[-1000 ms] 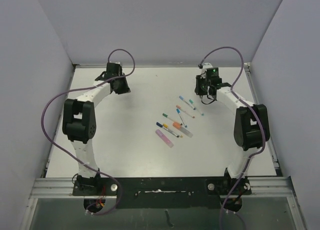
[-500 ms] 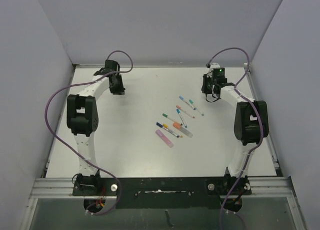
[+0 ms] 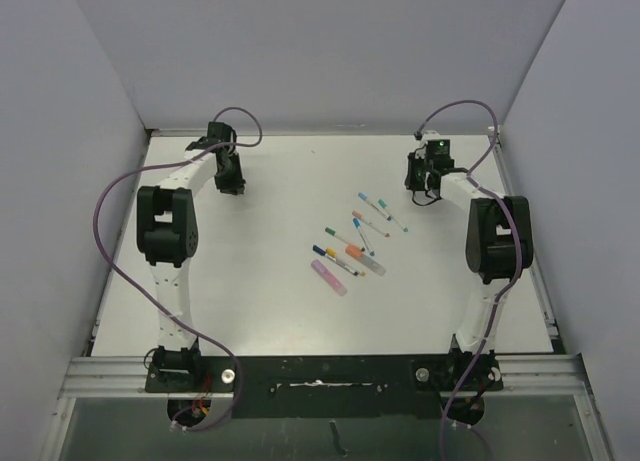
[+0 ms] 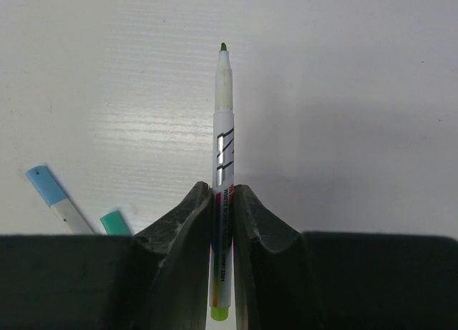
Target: Open the pen caps
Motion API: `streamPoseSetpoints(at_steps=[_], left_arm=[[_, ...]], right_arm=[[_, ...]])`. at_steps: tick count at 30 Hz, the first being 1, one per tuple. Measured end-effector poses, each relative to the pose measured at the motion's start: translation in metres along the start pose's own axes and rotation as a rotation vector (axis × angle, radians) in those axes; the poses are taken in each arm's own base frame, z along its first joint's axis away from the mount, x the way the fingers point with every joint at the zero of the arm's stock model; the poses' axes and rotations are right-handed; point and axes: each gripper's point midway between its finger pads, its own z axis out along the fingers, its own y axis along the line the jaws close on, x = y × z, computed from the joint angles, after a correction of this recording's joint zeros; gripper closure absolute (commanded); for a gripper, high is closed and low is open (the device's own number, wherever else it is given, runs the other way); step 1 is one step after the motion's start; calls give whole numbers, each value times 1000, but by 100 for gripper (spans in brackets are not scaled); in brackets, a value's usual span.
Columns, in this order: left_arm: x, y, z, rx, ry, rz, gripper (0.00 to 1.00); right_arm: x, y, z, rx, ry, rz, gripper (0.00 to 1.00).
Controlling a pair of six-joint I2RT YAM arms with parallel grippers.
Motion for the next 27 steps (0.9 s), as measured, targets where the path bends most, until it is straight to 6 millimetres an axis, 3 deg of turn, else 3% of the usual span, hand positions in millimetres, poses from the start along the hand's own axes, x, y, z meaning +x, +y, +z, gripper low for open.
streamPoseSetpoints(at_steps=[10,19,25,27], left_arm=[[6,8,10,-17,31,-5,74],[8,11,12,-23,38,-9,73],[9,9,10,-12,28,-17,60],[12,9,5,-8,26,-17,48]], right_arm=[[-8,-4,6,4,-20,-8,100],[5,-8,19,8,14,-10,100],[3,-9,22,10,15,-11,100],[2,-9,25,11,16,-11,97]])
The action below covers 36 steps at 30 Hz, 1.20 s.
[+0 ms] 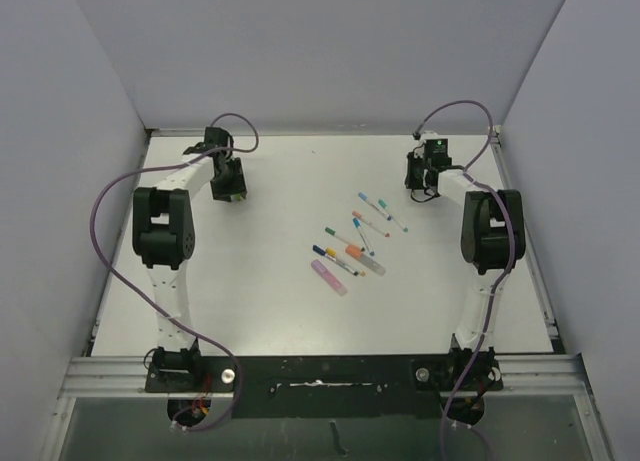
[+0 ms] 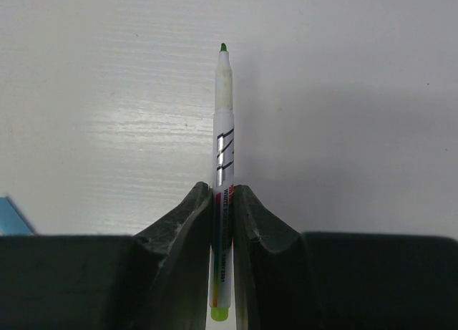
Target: Open the pen caps
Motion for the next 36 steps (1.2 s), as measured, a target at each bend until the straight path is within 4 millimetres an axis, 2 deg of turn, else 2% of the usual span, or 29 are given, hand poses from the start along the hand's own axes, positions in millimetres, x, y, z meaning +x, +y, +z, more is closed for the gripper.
streamPoseSetpoints(at_steps=[3,5,9,12,16,19,25,29,33,36], left_arm=[[2,-1,-17,10,-28,-5,31],[-2,-4,-36,25,-73,-14,28],[-22,-13,-82,69,-202,-18,21],[-40,-21,-117,113,-312,-27,5],[-49,-29,-146,179,-411,-50,2],[-43,-33,-151,221,-435,-69,2],[-29,-39,-141,274,-411,-96,2],[-28,-43,-141,301,-411,-104,2],[-30,-49,-151,344,-446,-116,2],[-32,-54,-160,387,-483,-132,2]], right_arm=[[3,-1,5,4,12,0,93],[8,-2,8,8,28,1,92],[12,-4,9,16,42,1,88],[13,-4,9,20,49,-1,82],[13,-5,7,27,60,0,76],[11,-6,8,27,59,0,69],[13,-5,9,28,69,-1,64],[13,-5,9,29,65,0,45],[14,-5,0,35,58,-4,39],[0,-1,-12,33,29,-13,29]])
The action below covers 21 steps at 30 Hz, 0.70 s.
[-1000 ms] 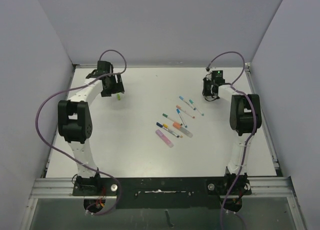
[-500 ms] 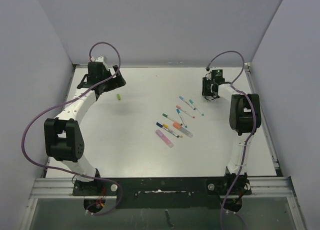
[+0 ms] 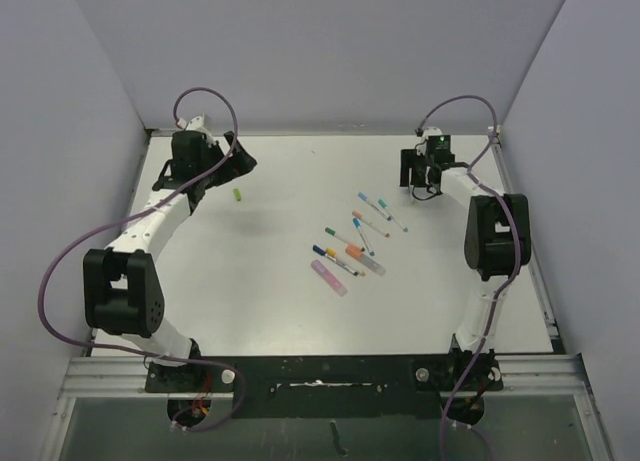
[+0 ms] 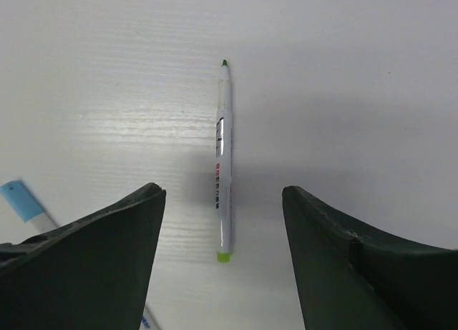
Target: Open the pen caps
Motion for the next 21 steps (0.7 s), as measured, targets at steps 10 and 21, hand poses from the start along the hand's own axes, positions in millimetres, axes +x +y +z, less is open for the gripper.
streamPoseSetpoints(at_steps=[10,21], left_arm=[[4,-15,-5,100,-28,-52,2],[4,-25,-11,145,-19,-48,2]], right_arm=[[-32,60,-77,-92,-101,-121,32],[68,89,-87,-136,174,-246,33]])
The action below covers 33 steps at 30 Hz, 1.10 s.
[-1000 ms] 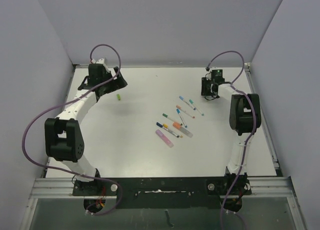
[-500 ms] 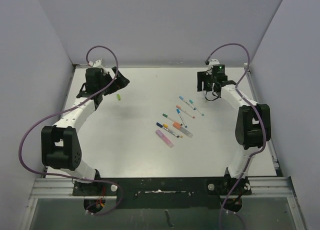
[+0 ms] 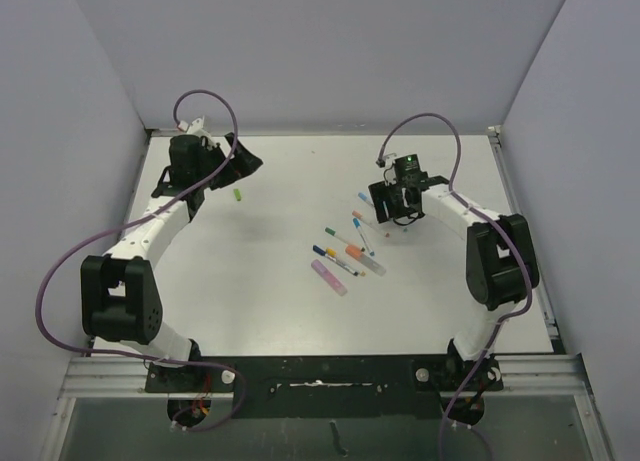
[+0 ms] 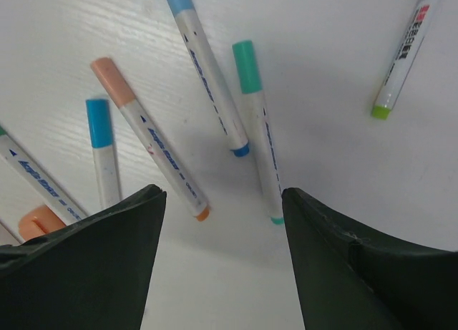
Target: Open the pen caps
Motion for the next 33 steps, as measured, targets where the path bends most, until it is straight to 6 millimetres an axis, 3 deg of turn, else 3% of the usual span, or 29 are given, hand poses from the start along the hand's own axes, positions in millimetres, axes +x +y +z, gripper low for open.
streamPoseSetpoints(at_steps=[3,11,21,33], left_arm=[[1,-2,0,8,5,1,3],[7,-5,1,17,18,3,3],[14,-1,1,12,31,-6,2],[12,-4,2,25,25,-6,2]], right_arm=[[16,-6,-9,24,36,2,33],[18,-15,-14,42,36,19,36],[30,-39,-3,62,69,82,40],[50,-36,17,45,139,94,44]])
